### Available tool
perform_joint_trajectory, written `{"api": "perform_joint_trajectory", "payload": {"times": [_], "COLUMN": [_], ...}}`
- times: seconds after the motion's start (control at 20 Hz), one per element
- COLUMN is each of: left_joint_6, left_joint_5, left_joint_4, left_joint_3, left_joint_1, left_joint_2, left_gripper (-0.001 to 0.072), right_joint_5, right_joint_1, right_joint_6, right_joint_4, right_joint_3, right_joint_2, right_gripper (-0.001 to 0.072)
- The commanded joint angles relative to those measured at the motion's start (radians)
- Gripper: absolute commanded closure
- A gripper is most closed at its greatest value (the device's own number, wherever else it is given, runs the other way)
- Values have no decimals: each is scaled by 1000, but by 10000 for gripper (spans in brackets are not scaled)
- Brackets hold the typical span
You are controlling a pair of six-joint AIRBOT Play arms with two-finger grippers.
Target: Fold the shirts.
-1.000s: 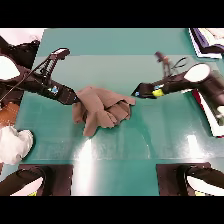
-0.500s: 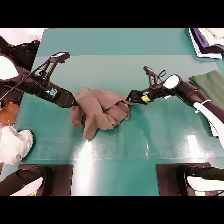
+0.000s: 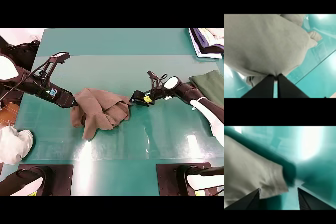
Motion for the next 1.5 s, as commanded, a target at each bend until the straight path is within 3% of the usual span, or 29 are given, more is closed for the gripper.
{"api": "perform_joint_trajectory", "payload": {"times": [0.0,0.05,0.2,0.5,0.95,1.25,1.45], "left_joint_6": [0,0,0,0,7,-21,-29], "left_joint_5": [3,3,3,1,-152,-117,-113], "left_joint_4": [0,0,0,80,147,145,157], "left_joint_3": [1,1,1,112,861,896,873], "left_joint_1": [1,1,1,1,1,1,1], "left_joint_2": [1,1,1,1,3,130,150], "left_gripper": [676,676,675,676,675,676,676], "right_joint_5": [-36,-47,-80,-61,241,408,468], "right_joint_1": [16,16,16,-76,-411,-707,-875], "right_joint_6": [1,1,-10,-86,-111,-109,-44], "right_joint_4": [4,3,3,-9,-10,-9,-5], "right_joint_3": [-1,-1,-1,65,529,688,687], "right_joint_2": [-27,-26,-11,218,630,777,806], "right_gripper": [194,278,700,701,701,701,701]}}
